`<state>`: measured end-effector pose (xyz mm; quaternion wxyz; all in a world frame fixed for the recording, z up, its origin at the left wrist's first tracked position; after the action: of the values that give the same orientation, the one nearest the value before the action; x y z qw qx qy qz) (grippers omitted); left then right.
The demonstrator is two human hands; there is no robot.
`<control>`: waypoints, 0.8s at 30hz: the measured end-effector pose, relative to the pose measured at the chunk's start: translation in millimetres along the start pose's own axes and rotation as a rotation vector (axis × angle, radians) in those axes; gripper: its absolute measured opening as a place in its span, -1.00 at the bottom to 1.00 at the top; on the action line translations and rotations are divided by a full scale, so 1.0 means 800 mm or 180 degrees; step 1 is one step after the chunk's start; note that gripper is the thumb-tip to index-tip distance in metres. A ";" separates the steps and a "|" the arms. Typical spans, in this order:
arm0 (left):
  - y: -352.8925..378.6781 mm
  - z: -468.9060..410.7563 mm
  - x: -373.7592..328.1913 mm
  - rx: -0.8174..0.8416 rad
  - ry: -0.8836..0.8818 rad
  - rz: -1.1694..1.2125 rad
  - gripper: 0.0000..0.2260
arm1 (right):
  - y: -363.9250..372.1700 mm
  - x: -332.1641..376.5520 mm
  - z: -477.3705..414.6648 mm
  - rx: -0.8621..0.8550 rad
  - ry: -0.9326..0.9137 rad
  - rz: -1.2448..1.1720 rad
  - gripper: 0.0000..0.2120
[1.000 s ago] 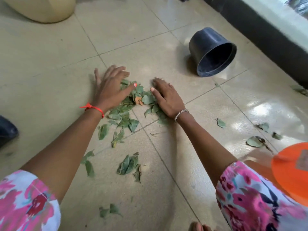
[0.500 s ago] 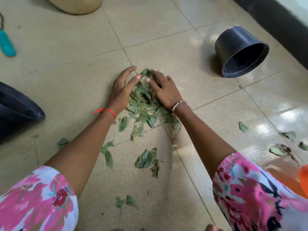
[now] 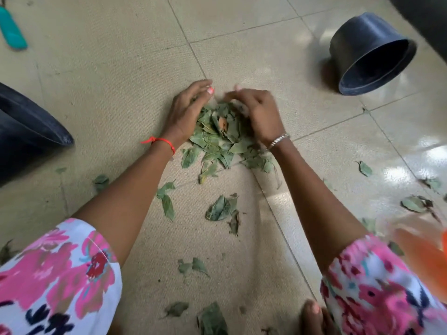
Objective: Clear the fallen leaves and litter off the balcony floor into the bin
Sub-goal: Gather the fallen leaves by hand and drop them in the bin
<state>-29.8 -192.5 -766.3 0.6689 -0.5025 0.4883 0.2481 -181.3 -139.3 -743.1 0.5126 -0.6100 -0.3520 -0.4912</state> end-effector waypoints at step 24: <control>0.027 0.080 -0.016 -0.1046 -0.0718 0.2631 -0.89 | 0.130 0.016 0.086 -0.1099 -0.0168 -0.1574 -0.90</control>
<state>-26.5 -123.6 -762.4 0.4742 -0.3349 0.5261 0.6215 -64.4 -97.3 -759.5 0.2568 -0.5965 -0.4143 -0.6376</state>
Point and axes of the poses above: each hand's wrist, its own z-axis away from the middle knuckle, its own y-axis out of the palm, x = y × z, the point moved 1 cm from there along -z, towards the middle knuckle, and after that the axes turned 9 degrees about -z, right-handed, at the moved point
